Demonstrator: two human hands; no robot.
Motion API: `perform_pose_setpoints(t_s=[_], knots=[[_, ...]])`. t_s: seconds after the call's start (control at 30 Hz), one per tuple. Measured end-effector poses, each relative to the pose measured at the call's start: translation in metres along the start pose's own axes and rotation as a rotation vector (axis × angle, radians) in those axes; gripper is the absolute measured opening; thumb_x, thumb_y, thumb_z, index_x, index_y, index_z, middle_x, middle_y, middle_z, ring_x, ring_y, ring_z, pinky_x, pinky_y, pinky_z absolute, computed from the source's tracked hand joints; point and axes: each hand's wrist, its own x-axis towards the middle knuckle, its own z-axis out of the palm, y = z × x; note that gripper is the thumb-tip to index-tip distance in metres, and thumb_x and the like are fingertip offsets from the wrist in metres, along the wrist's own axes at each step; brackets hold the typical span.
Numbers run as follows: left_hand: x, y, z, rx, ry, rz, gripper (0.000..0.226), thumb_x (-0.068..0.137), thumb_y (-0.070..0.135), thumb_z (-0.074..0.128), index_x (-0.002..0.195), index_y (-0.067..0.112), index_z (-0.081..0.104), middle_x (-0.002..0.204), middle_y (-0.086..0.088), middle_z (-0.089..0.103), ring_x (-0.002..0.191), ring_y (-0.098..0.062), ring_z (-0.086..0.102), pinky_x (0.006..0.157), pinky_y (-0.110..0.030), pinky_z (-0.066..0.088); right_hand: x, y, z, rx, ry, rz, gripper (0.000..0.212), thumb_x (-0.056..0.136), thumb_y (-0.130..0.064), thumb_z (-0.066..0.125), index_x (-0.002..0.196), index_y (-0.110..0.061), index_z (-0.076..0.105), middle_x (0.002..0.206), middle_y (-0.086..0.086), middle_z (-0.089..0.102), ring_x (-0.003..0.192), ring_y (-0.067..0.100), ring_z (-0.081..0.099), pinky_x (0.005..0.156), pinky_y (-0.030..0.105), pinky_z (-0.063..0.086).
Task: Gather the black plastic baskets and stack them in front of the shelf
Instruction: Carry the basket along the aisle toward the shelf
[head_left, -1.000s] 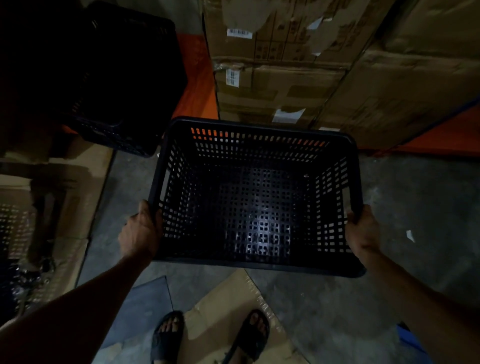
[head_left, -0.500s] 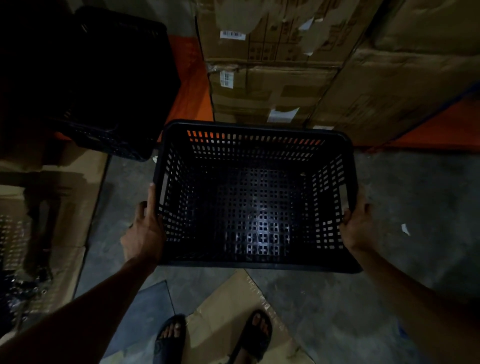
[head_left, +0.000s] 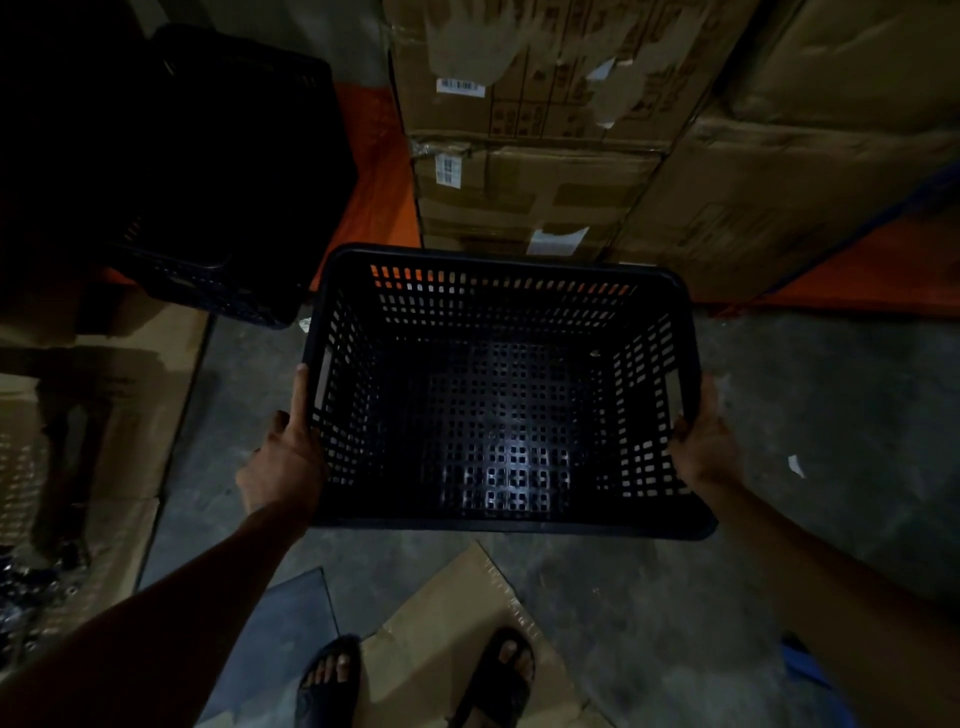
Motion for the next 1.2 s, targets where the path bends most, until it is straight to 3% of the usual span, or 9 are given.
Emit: perform_pose_setpoints(t_s=[0.1,0.33,0.5,0.57,0.67,0.83,1.07,1.13,1.2], knots=[[-0.003,0.0,0.0,-0.001,-0.002,0.0,0.086,0.094,0.019,0.041,0.145,0.052,-0.02,0.127,-0.016,0.053,0.084,-0.042,0.064,0.059,-0.044,0.039,0.001,0.001,-0.005,0.047,-0.087,0.006,0.077,0.086,-0.017,0.055,0.148,-0.039,0.014,0.132,0.014,0.056,0.109,0.042,0.059,0.092,0.051,0.047],[-0.003,0.002,-0.005,0.084,-0.072,-0.039,0.088,0.094,0.016,0.039,0.144,0.047,-0.027,0.137,-0.019,0.043,0.092,-0.045,0.063,0.067,-0.05,0.044,0.0,-0.005,-0.013,-0.115,-0.212,0.086,0.078,0.092,-0.035,0.047,0.147,-0.046,-0.008,0.142,0.023,0.045,0.117,0.045,0.054,0.1,0.057,0.042],[-0.003,0.008,-0.017,0.141,-0.179,-0.065,0.095,0.094,0.014,0.045,0.143,0.043,-0.032,0.156,-0.023,0.019,0.11,-0.046,0.059,0.076,-0.052,0.047,-0.014,-0.014,-0.012,-0.348,-0.147,0.055,0.101,0.088,-0.04,0.055,0.138,-0.05,-0.032,0.157,0.022,0.004,0.138,0.047,0.02,0.107,0.062,0.027],[-0.002,0.012,-0.021,0.118,-0.21,-0.097,0.101,0.092,0.015,0.05,0.142,0.047,-0.032,0.159,-0.02,0.01,0.12,-0.044,0.054,0.081,-0.053,0.046,-0.024,-0.02,-0.008,-0.506,-0.075,-0.072,0.104,0.084,-0.041,0.06,0.143,-0.046,-0.026,0.156,0.018,0.004,0.141,0.042,0.012,0.11,0.06,0.02],[0.003,0.009,-0.026,0.056,-0.221,-0.075,0.098,0.088,0.033,0.056,0.145,0.049,-0.023,0.159,-0.015,0.005,0.127,-0.043,0.047,0.09,-0.056,0.046,-0.038,-0.039,0.006,-0.628,-0.023,-0.246,0.089,0.086,-0.05,0.054,0.151,-0.04,-0.005,0.156,0.016,0.005,0.142,0.038,0.006,0.113,0.059,0.013],[0.021,-0.012,-0.047,-0.003,-0.152,0.062,0.076,0.089,0.053,0.043,0.15,0.045,-0.002,0.152,-0.009,0.016,0.121,-0.039,0.052,0.084,-0.05,0.047,-0.062,-0.121,0.043,-0.533,-0.183,-0.339,0.072,0.089,-0.063,0.04,0.151,-0.042,0.009,0.157,0.01,0.008,0.143,0.034,0.011,0.113,0.055,0.017],[0.074,-0.073,-0.083,-0.395,-0.226,-0.058,0.067,0.095,0.04,0.049,0.153,0.021,0.02,0.143,-0.021,0.035,0.12,-0.039,0.052,0.094,-0.039,0.043,-0.083,-0.269,0.094,-0.169,-0.422,-0.469,0.071,0.09,-0.065,0.038,0.151,-0.037,0.015,0.148,0.006,0.022,0.135,0.032,0.026,0.106,0.054,0.024],[0.094,-0.094,-0.094,-0.514,-0.244,-0.115,0.058,0.095,0.032,0.053,0.147,0.015,0.033,0.123,-0.026,0.052,0.115,-0.04,0.055,0.094,-0.037,0.044,-0.084,-0.31,0.111,-0.118,-0.426,-0.446,0.07,0.088,-0.066,0.039,0.149,-0.036,0.021,0.147,0.007,0.028,0.135,0.033,0.029,0.105,0.053,0.026],[0.11,-0.111,-0.104,-0.683,-0.277,-0.155,0.049,0.095,0.022,0.055,0.14,0.008,0.043,0.088,-0.022,0.054,0.096,-0.037,0.059,0.089,-0.041,0.047,-0.082,-0.342,0.124,-0.033,-0.435,-0.437,0.069,0.089,-0.065,0.041,0.148,-0.034,0.024,0.15,0.008,0.03,0.138,0.033,0.027,0.108,0.053,0.026]])
